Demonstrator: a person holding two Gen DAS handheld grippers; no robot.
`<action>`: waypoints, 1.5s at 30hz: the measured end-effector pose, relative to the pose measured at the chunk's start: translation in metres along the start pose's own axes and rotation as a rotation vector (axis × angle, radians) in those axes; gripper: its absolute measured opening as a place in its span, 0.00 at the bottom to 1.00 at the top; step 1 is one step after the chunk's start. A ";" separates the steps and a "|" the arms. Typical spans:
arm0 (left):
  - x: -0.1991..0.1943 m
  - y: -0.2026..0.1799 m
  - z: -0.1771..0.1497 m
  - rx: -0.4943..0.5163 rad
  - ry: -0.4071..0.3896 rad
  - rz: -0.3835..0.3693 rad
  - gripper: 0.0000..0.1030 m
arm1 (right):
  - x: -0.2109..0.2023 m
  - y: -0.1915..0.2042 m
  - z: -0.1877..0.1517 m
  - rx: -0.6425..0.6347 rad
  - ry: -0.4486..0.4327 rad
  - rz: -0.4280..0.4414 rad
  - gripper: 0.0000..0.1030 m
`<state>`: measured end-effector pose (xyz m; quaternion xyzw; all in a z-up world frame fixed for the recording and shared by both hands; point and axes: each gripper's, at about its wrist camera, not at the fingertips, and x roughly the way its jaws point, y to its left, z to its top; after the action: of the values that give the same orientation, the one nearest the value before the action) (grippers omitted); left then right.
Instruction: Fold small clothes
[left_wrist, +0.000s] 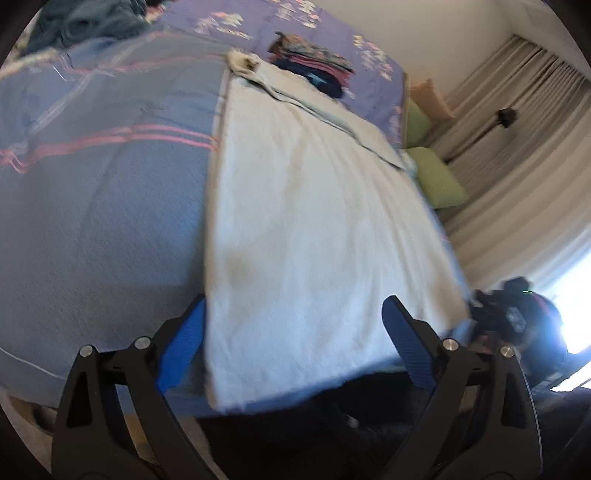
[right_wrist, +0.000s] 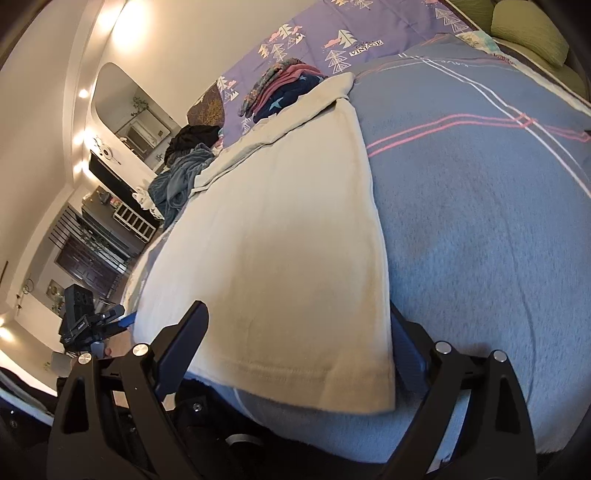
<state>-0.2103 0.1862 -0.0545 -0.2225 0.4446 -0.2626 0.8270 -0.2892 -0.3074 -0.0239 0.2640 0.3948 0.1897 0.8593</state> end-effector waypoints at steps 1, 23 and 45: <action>-0.001 0.002 -0.003 -0.016 0.011 -0.030 0.92 | -0.001 -0.001 -0.001 0.002 0.001 0.005 0.90; 0.018 0.020 -0.001 -0.109 0.043 -0.181 0.42 | -0.010 -0.015 -0.002 0.077 -0.006 0.039 0.65; 0.001 0.042 0.007 -0.201 -0.045 -0.307 0.09 | -0.026 -0.032 -0.002 0.217 -0.130 0.261 0.09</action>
<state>-0.1935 0.2186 -0.0766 -0.3753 0.4107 -0.3348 0.7605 -0.3032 -0.3459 -0.0291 0.4157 0.3191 0.2386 0.8176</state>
